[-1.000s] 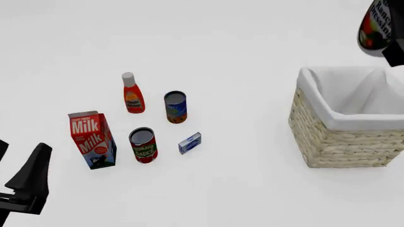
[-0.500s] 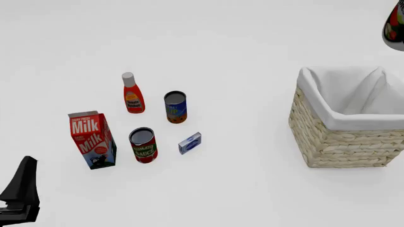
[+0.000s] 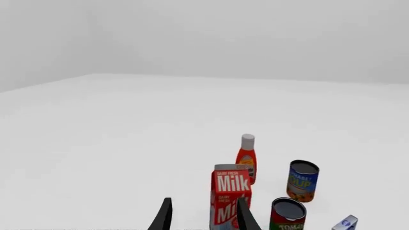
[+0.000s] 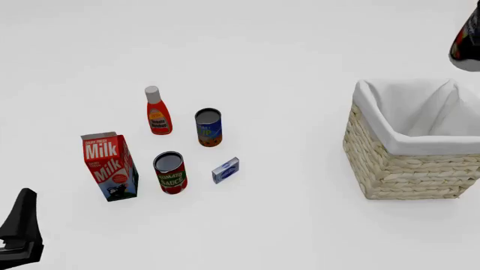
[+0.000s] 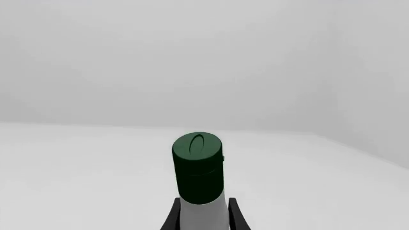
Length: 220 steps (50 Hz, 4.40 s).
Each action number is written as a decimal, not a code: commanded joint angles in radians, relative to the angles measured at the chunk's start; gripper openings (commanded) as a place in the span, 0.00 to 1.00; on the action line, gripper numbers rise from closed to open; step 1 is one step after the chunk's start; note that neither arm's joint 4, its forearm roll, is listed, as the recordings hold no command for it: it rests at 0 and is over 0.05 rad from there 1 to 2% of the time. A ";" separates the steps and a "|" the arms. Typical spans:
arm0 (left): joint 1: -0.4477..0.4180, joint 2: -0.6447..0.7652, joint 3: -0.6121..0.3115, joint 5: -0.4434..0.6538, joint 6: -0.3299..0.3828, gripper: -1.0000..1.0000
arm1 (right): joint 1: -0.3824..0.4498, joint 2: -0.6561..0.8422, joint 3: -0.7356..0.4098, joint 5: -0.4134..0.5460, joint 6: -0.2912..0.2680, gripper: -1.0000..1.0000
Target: Pick the salad dressing and place it in the basket.
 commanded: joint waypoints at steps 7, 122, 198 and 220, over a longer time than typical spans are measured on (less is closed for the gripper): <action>0.015 -0.001 0.000 0.008 -0.001 1.00 | -0.073 0.123 -0.016 -0.019 0.023 0.00; 0.025 -0.001 0.000 0.030 0.002 1.00 | -0.146 0.573 -0.068 -0.150 0.045 0.00; 0.030 -0.001 0.000 0.024 -0.003 1.00 | -0.140 0.635 -0.057 -0.156 0.075 0.00; 0.035 -0.001 0.000 0.024 -0.008 1.00 | -0.120 0.623 -0.055 -0.158 0.073 1.00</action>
